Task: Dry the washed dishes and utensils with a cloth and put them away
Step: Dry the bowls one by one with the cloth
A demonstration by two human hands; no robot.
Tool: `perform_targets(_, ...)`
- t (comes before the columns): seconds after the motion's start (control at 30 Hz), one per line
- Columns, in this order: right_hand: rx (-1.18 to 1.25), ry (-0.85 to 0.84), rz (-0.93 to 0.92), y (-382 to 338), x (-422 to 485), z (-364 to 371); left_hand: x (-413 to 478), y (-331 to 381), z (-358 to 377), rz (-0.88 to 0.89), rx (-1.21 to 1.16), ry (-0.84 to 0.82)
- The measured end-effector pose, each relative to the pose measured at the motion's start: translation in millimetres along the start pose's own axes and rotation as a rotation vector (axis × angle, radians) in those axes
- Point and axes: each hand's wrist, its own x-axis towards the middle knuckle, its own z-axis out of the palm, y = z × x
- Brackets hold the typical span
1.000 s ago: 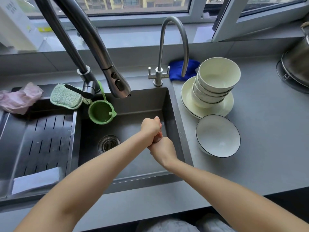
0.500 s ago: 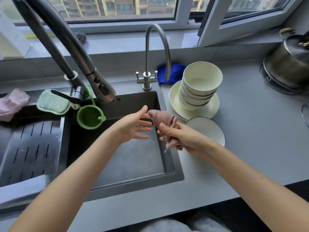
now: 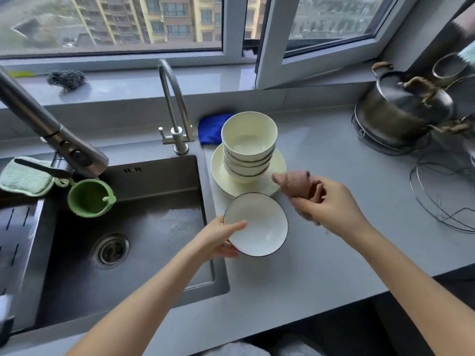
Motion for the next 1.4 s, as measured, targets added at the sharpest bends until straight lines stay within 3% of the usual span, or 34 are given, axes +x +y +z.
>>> perform_targets(0.1,0.143,-0.105,0.041,5.8,-4.7,-13.4,4.6,-4.5,14.7,0.008,-0.127,0.081)
perform_targets(0.2,-0.241,-0.04,-0.093,15.1,-1.6,-20.5,0.8,-2.7,22.8,0.002,-0.19,0.15)
perform_targets(0.23,-0.253,-0.042,-0.125,17.0,-0.5,-22.6,-2.4,-1.8,23.4,-0.003,-0.196,0.167)
perform_targets(0.37,0.14,-0.329,-0.149,9.1,2.6,-23.0,-25.4,1.3,11.6,-0.04,-0.29,0.194)
perform_targets(0.53,0.237,-0.37,-0.256,-18.8,7.8,2.8,-65.5,2.0,-9.3,0.023,-0.445,0.2)
perform_targets(0.7,0.068,-0.16,-0.456,-56.6,4.5,28.8,-93.0,-7.3,-43.3,0.069,-0.386,0.334)
perform_targets(0.83,-0.017,-0.117,-0.535,-73.0,4.5,66.1,-105.4,-19.7,-81.0,0.176,-0.241,0.448)
perform_targets(0.93,-0.269,-0.065,-0.746,-77.1,-4.6,120.7,-107.8,-26.5,-108.0,0.129,-0.329,0.437)
perform_targets(1.0,-0.551,-0.242,-0.927,-69.1,-8.9,157.1,-107.7,-30.5,-120.9,0.125,-0.405,0.379)
perform_targets(1.07,-0.632,-0.455,-1.019,-67.9,-10.1,169.6,-109.3,-33.1,-132.3,0.157,-0.41,0.336)
perform_targets(1.1,-0.57,-0.468,-1.013,-66.4,-10.3,166.0,-108.9,-33.2,-134.3,0.17,-0.406,0.331)
perform_targets(1.17,-0.444,-0.303,-0.975,-67.3,-12.4,166.8,-107.1,-35.9,-144.8,0.194,-0.384,0.325)
perform_targets(1.23,-0.523,-0.189,-0.907,-62.8,-12.3,178.4,-103.5,-39.3,-151.1,0.222,-0.385,0.306)
perform_targets(1.4,-0.86,-0.485,-0.762,-52.5,-12.7,220.7,-95.9,-39.8,-154.1,0.284,-0.442,0.239)
